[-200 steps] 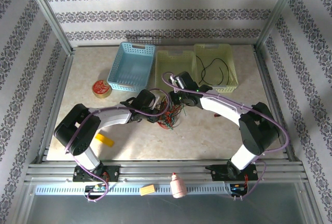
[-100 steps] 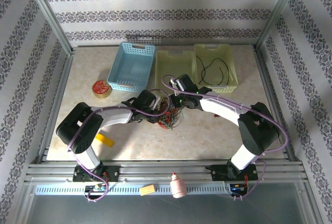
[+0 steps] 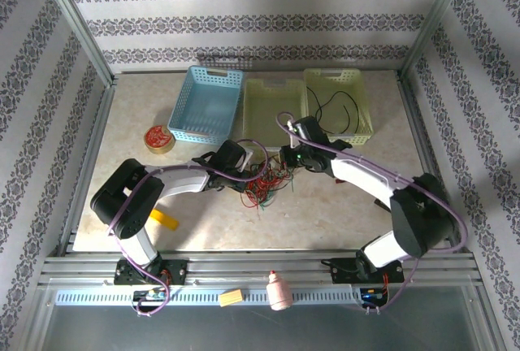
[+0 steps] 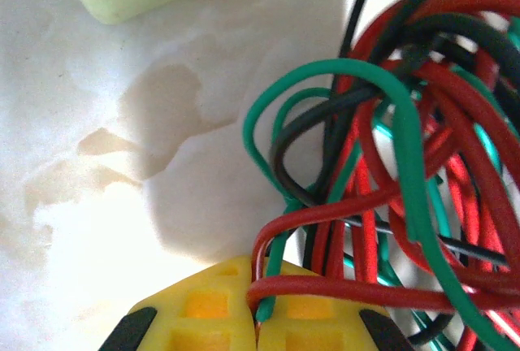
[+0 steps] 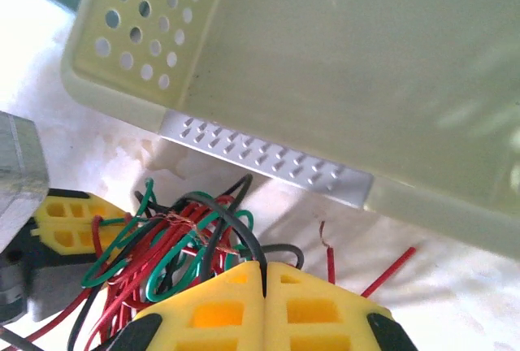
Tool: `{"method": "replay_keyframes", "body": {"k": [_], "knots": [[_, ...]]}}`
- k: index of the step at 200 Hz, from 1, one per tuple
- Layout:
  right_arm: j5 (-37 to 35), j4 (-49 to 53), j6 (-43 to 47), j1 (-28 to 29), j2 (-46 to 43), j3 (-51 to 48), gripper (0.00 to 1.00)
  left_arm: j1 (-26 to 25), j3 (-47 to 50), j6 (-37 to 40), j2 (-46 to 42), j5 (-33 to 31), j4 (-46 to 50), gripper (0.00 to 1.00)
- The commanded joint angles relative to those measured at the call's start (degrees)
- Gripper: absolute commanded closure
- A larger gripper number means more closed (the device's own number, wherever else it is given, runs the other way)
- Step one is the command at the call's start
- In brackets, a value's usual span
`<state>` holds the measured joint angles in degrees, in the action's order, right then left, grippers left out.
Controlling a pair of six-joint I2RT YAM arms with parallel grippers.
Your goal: Untangle the cables
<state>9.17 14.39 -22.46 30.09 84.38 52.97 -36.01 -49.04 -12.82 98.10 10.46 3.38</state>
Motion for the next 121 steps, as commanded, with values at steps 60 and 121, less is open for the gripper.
{"method": "replay_keyframes", "body": {"k": [60, 121], "knots": [[-7.0, -5.6, -5.1, -7.1, -17.3, -3.2, 1.0, -0.2, -0.4, 0.1, 1.3, -2.8, 3.0, 1.0], [-17.8, -6.4, -5.6, -10.7, -28.1, -3.7, 1.0, -0.2, 0.5, 0.2, 1.1, -2.9, 3.0, 1.0]]}}
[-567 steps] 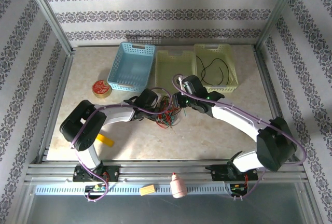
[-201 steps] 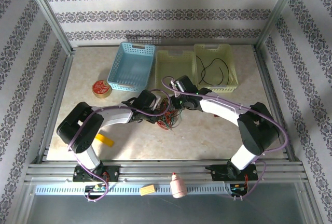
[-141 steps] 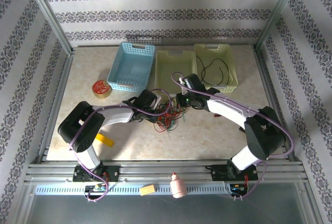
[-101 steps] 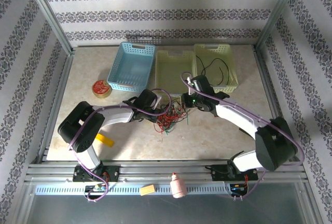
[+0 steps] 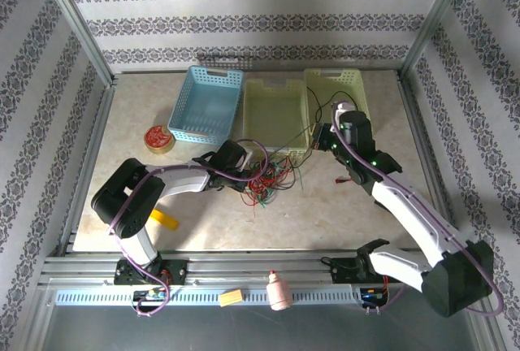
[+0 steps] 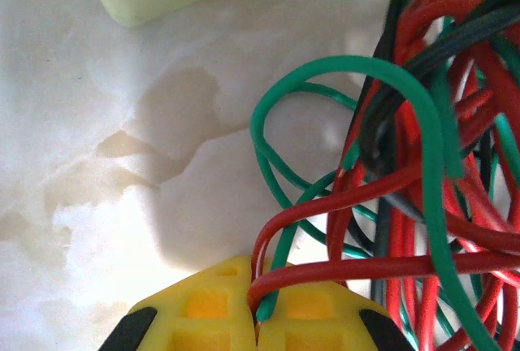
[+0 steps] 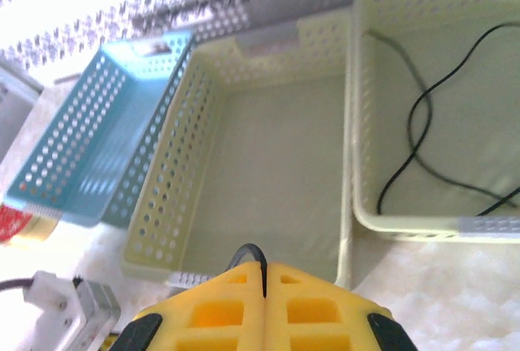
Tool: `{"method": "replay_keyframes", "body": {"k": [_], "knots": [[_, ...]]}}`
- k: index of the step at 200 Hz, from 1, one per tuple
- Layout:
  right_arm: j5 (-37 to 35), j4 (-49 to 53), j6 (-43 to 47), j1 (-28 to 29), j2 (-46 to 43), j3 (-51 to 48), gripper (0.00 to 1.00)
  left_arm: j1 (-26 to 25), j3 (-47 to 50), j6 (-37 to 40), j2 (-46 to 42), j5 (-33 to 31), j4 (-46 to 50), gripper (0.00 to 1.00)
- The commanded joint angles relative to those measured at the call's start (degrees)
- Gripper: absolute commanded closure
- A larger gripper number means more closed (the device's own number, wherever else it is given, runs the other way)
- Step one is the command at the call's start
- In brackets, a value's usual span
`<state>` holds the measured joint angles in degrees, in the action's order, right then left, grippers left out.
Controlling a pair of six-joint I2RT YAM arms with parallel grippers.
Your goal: Untangle the cables
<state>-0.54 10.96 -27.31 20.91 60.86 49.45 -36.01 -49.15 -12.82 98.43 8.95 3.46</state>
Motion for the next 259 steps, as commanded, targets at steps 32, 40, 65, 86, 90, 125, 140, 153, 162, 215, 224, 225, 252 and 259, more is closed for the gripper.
{"method": "replay_keyframes", "body": {"k": [32, 40, 65, 86, 90, 125, 140, 153, 162, 215, 224, 225, 252, 259], "knots": [[-15.4, -2.4, 1.3, -3.4, -9.9, 0.4, 1.0, -0.2, 1.2, 0.2, 0.6, -1.9, 2.6, 1.0], [-17.0, -2.0, 1.4, -4.2, -11.0, 0.7, 1.0, -0.2, 1.3, 0.1, 0.6, -2.0, 2.6, 1.0], [-19.2, -2.1, 1.5, -7.4, -14.1, 1.4, 1.0, -0.2, 1.5, 0.1, 0.7, -2.2, 2.3, 1.0], [-21.1, -2.1, 1.7, -8.7, -15.8, 2.1, 1.0, -0.2, 1.6, -0.1, 1.0, -2.5, 2.3, 1.0], [-21.6, -2.1, 1.7, -8.9, -16.0, 2.2, 1.0, -0.2, 1.6, -0.1, 1.1, -2.5, 2.2, 1.0], [-25.4, -2.0, 0.4, -11.4, -18.2, 3.0, 1.0, -0.2, 2.0, 0.1, 1.0, -2.4, 2.2, 1.0], [-26.2, -2.1, 0.0, -12.5, -18.7, 3.1, 1.0, -0.2, 2.1, 0.3, 0.8, -2.4, 2.2, 1.0], [-23.9, -1.8, -0.3, -13.2, -17.8, 3.5, 1.0, -0.2, 2.1, 0.5, 0.6, -2.0, 2.3, 1.0], [-21.1, -1.1, -0.5, -13.2, -16.7, 3.3, 1.0, -0.2, 2.1, 0.6, 0.6, -1.8, 2.3, 1.0], [-5.3, 4.0, -7.8, 0.0, -6.2, -5.4, 0.95, -0.2, 0.6, 1.9, 1.2, -1.3, 3.0, 1.0], [-4.0, 4.1, -8.8, 3.2, -4.2, -7.2, 0.91, -0.2, 0.3, 2.0, 1.3, -1.4, 2.9, 1.0], [-3.9, 4.1, -9.0, 3.5, -3.9, -7.4, 0.9, -0.2, 0.3, 2.0, 1.4, -1.4, 2.9, 1.0], [3.4, 2.7, -10.5, 6.4, 3.6, -12.4, 0.62, -0.2, 0.0, 1.9, 1.9, -1.3, 2.4, 1.0], [4.5, 3.9, -8.7, 6.2, 5.7, -12.1, 0.57, -0.2, -0.1, 1.8, 2.1, -1.1, 2.4, 1.0]]}}
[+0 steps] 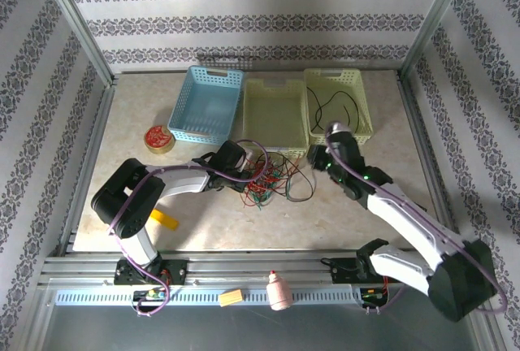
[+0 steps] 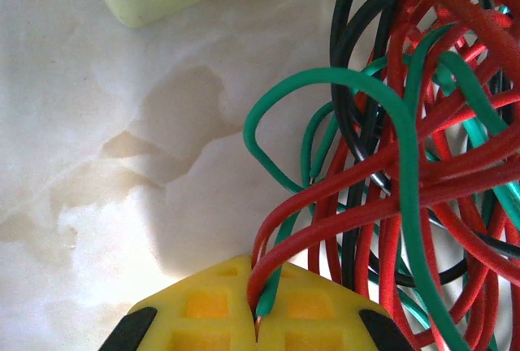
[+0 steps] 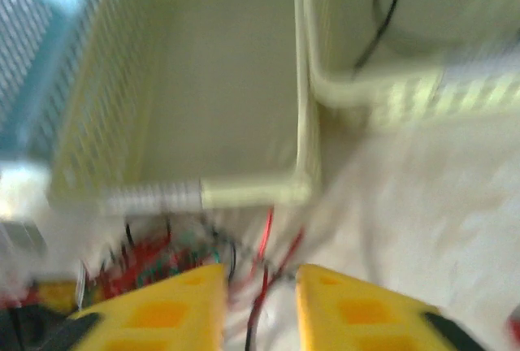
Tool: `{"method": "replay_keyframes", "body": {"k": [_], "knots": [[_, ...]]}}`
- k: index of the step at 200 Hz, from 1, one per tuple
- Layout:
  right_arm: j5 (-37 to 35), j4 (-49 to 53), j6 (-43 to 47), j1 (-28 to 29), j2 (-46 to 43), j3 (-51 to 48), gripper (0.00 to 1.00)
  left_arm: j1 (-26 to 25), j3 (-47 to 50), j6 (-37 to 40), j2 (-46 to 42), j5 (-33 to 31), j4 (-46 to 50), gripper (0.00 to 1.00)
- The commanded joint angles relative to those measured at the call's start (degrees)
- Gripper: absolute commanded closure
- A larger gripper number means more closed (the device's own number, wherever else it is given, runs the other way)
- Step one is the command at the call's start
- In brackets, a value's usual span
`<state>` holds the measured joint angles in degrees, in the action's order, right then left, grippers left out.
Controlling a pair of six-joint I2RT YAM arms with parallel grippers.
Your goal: Untangle the cables
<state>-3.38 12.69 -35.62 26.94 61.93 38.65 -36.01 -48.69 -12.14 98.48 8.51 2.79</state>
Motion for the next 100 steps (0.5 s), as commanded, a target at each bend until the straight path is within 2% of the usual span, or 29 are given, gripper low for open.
{"method": "replay_keyframes", "body": {"k": [1, 10, 24, 54, 100], "knots": [[7.4, 2.2, -0.2, 0.2, 4.9, -1.3, 0.56, -0.2, -0.6, 1.2, 2.1, -0.6, 3.1, 1.0], [7.5, 2.7, 1.6, 0.4, 7.5, -1.2, 0.5, -0.2, -0.6, 1.2, 2.3, -0.3, 3.1, 1.0], [8.9, 3.5, 3.9, 0.4, 12.3, -0.3, 0.48, -0.2, -0.9, 1.2, 2.7, -0.2, 3.2, 1.0], [9.2, 2.3, 5.1, 0.7, 19.5, 2.1, 0.48, -0.2, -1.2, 1.2, 2.5, -0.3, 3.3, 1.0], [4.1, 1.9, 7.5, 0.6, 26.8, 6.9, 0.51, -0.2, -1.0, 0.6, 1.7, -0.4, 3.4, 1.0]]}}
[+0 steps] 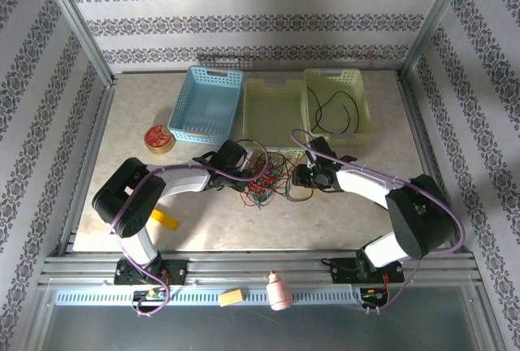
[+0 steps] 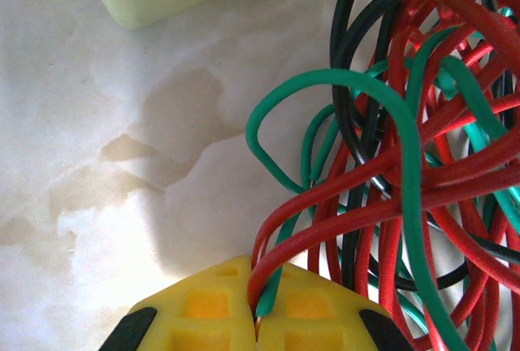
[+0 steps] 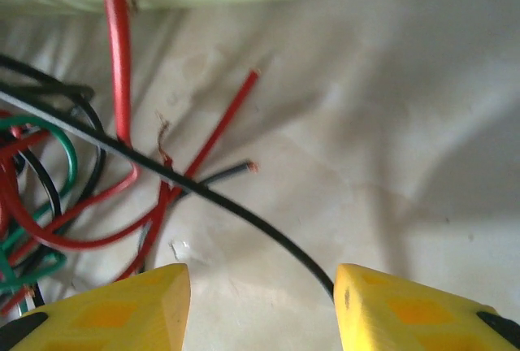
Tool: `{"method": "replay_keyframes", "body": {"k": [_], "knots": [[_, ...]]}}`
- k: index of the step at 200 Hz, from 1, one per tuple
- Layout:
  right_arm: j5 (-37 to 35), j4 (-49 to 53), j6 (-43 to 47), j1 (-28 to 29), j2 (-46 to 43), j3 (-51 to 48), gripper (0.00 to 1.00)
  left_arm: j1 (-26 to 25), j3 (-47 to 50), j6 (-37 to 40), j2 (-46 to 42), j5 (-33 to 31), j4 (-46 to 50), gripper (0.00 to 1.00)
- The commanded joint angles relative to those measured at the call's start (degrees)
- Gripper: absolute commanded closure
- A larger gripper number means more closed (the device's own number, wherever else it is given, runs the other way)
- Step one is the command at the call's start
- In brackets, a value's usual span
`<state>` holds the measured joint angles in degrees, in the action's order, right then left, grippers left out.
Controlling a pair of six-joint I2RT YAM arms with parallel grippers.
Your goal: Untangle the cables
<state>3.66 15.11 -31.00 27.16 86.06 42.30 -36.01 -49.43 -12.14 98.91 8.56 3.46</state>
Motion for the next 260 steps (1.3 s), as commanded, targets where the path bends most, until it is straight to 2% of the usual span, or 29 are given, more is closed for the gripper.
{"method": "replay_keyframes", "body": {"k": [1, 33, 58, 74, 93, 133, 194, 260], "knots": [[-3.0, -0.5, 3.0, 0.4, 2.8, 3.3, 0.51, -0.2, -0.3, 0.6, 1.3, -0.4, 2.7, 1.0], [-4.0, 0.0, 5.1, 0.4, 6.5, 5.7, 0.55, -0.2, 0.2, 0.6, 0.5, -0.8, 2.8, 1.0], [-5.8, -0.4, 5.6, 0.5, 7.7, 6.7, 0.65, -0.3, 0.7, 0.1, 0.1, -1.0, 2.7, 1.0], [-7.0, -0.9, 5.2, 0.6, 7.6, 7.0, 0.77, -0.2, 1.0, -0.1, -0.1, -0.9, 2.4, 1.0], [-8.7, -1.5, 4.1, 0.6, 6.4, 6.4, 1.0, -0.2, 0.9, 0.0, -0.1, -1.2, 2.7, 1.0], [-14.9, -2.6, 0.1, 0.6, -3.7, 1.9, 1.0, -0.3, 0.8, -0.2, 0.3, -1.8, 2.7, 1.0], [-30.9, -1.0, -3.2, 0.6, -22.5, -0.7, 1.0, -0.2, 1.7, -0.3, 0.1, -2.5, 2.7, 1.0], [-40.7, -1.9, 5.5, 1.4, -31.2, 6.6, 1.0, -0.2, 2.0, -0.6, 0.5, -2.2, 2.4, 1.0]]}}
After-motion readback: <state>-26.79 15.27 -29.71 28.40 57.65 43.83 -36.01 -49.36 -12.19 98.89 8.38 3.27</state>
